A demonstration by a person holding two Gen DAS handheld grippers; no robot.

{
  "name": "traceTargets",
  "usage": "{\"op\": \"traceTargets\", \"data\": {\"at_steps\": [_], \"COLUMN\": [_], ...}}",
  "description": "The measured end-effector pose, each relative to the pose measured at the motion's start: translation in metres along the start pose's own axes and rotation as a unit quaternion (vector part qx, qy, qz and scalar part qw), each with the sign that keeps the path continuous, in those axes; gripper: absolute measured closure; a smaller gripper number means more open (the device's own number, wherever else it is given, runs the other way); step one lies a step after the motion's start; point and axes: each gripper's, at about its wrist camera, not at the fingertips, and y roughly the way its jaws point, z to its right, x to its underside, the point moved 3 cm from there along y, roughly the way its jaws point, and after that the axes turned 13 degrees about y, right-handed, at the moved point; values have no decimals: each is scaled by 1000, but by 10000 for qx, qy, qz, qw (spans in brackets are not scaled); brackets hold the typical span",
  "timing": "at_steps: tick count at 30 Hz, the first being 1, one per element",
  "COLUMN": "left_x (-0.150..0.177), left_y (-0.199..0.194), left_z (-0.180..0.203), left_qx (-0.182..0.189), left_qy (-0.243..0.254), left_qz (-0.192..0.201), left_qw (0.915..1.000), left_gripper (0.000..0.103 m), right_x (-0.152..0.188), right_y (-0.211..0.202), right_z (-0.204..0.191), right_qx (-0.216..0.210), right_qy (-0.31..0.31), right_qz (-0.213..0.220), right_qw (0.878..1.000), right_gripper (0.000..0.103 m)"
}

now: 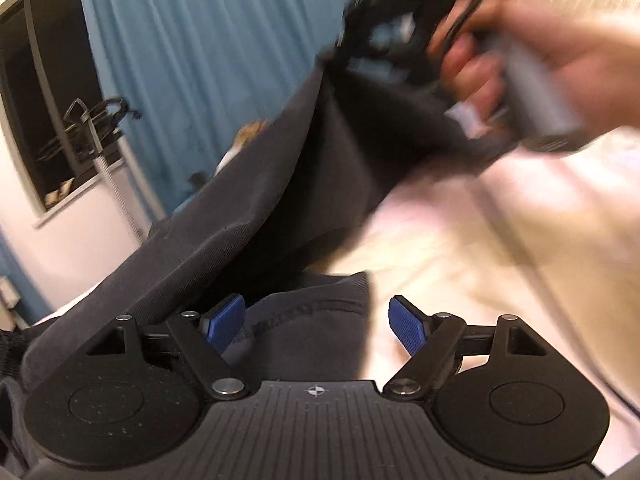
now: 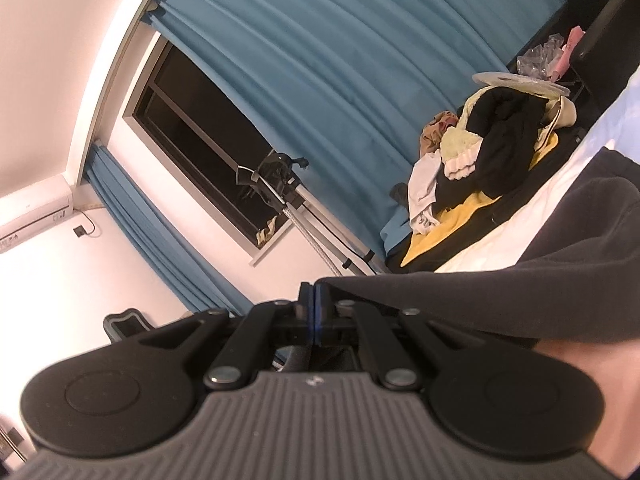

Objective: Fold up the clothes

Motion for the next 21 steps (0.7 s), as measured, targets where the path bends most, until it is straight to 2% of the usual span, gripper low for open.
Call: {"op": "traceTargets", "data": {"at_steps": [1,2,3,4,5,6,9,11,14,18,19,21], "left_x": [-1,2,7,12,11,9,2,5,19,60,66,70], "left_y": [14,21,27,32,25,15,-13,-28,-60,-100,-102,-99], "left_z": [3,0,-5,-10,-16,-22,-48,-71,-111,-148,-156,-160], "left_qx": [-24,51,147,243,231,194,215,528,1273,2498,2581,2360], "left_qy": [32,-90,-243,-397,-486,-561,-929,-1339,-1906,-2123,-2217,-2504], "left_qz": [-185,-283,-361,-439,-354,-233,185,396,869,1518,1599,1575], "left_qw": [9998,9995,9989,9979,9979,9980,9953,9888,9695,9325,9267,9256], "left_gripper": [23,34,49,57,74,82,90,91,92,91,91,91], "right_x": [2,5,7,9,12,14,15,12,-2,-8,-8,-2], "right_y": [-1,-2,-1,0,2,3,5,6,3,4,6,13], "right_z": [0,0,1,1,2,2,-1,-3,-7,-5,-3,8], "right_qx": [46,95,149,197,233,265,334,338,242,247,284,487], "right_qy": [-57,-117,-180,-238,-286,-340,-544,-659,-678,-690,-680,-577], "right_qz": [-1,-12,-50,-86,-112,-127,-101,-2,205,225,195,42], "right_qw": [10000,9999,9997,9995,9993,9990,9979,9973,9972,9971,9971,9971], "right_gripper": [101,101,101,101,101,101,101,101,101,101,101,101]}}
